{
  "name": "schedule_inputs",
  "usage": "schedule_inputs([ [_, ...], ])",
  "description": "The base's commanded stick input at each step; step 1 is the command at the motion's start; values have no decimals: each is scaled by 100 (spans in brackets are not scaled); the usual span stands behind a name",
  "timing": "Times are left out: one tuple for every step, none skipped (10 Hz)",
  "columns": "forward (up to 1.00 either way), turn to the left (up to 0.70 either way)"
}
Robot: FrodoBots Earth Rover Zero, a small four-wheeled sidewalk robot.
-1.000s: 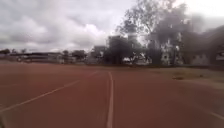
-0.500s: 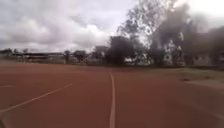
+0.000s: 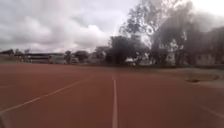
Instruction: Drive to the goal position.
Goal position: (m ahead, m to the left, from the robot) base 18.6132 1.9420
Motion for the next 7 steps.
schedule_inputs([
  [85,0],
  [85,0],
  [85,0],
  [85,0],
  [85,0],
  [85,0],
  [85,0],
])
